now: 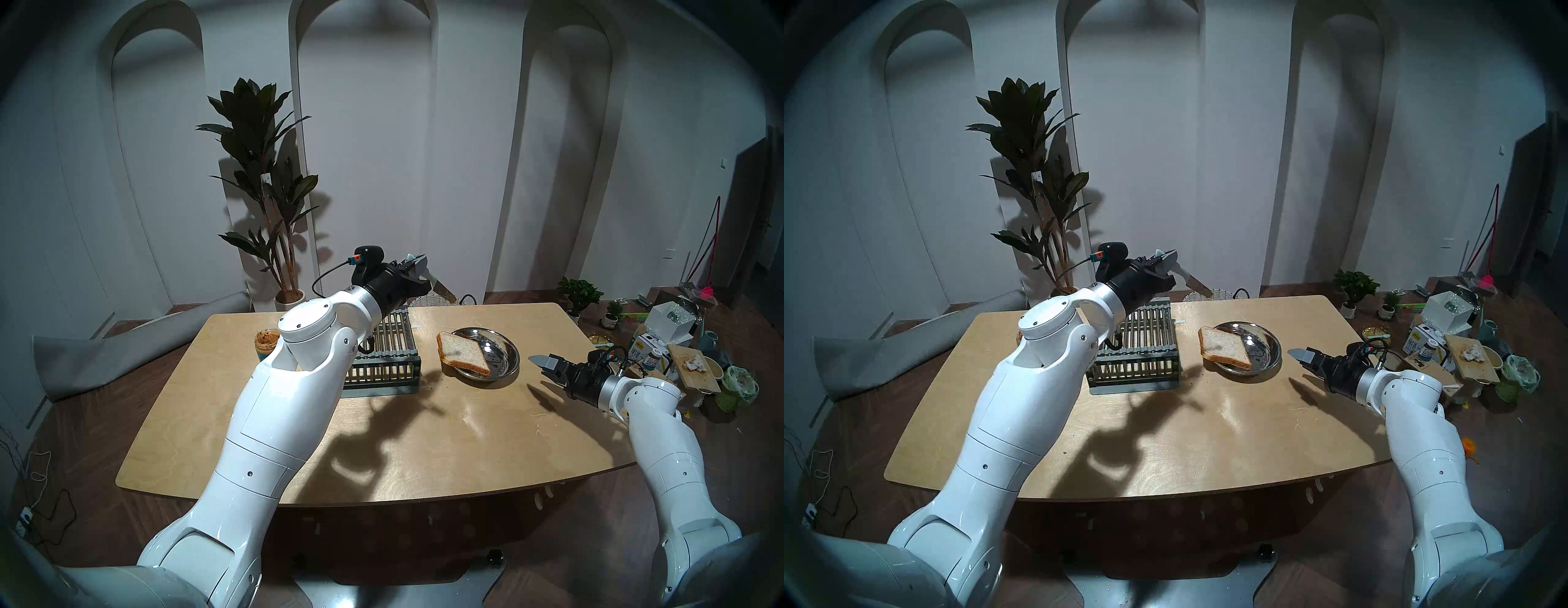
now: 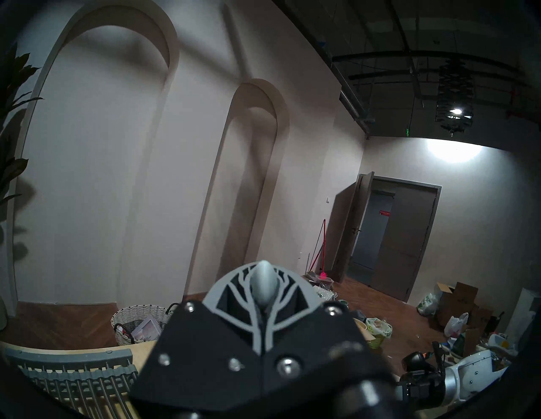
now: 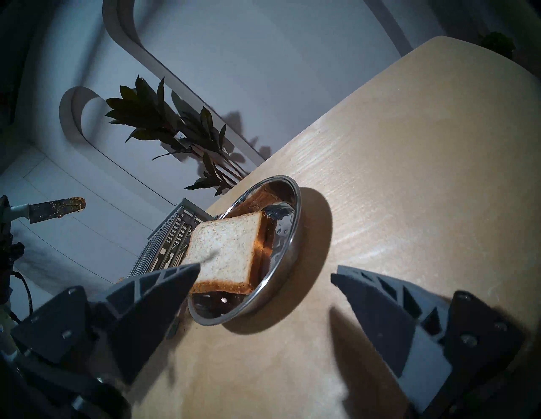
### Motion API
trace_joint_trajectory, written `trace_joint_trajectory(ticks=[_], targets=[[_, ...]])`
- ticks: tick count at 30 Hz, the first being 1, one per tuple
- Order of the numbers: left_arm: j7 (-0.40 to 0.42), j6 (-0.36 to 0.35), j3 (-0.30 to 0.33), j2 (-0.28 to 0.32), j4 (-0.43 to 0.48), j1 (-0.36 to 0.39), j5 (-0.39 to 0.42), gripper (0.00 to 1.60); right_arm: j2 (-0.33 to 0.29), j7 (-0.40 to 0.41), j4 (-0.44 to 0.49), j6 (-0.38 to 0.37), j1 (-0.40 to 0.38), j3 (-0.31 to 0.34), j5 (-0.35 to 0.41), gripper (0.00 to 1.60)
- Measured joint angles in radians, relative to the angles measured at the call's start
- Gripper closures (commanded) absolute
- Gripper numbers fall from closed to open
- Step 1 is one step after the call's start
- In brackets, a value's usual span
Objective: Spread peanut butter over the slice of bread with the knife
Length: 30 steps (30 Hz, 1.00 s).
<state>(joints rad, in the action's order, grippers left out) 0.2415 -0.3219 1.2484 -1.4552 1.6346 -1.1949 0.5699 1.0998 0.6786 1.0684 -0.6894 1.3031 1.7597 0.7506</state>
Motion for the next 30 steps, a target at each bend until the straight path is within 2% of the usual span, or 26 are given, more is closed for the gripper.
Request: trace_joint_trajectory(ticks=[14, 21, 30], targets=[[-0.001, -0.005, 0.006, -0.025, -0.049, 0.000, 0.036, 1.60, 0.009, 0.047, -0.205, 0.071, -0.135, -0.087, -0.010, 0.00], [-0.002, -0.008, 0.000, -0.038, -0.104, 0.004, 0.047, 1.60, 0.017, 0.059, -0.236, 0.089, -0.158, -0.104, -0.012, 0.00], [-0.003, -0.005, -0.023, -0.057, -0.190, 0.020, 0.048, 1.60, 0.028, 0.057, -0.236, 0.094, -0.162, -0.095, -0.007, 0.00]])
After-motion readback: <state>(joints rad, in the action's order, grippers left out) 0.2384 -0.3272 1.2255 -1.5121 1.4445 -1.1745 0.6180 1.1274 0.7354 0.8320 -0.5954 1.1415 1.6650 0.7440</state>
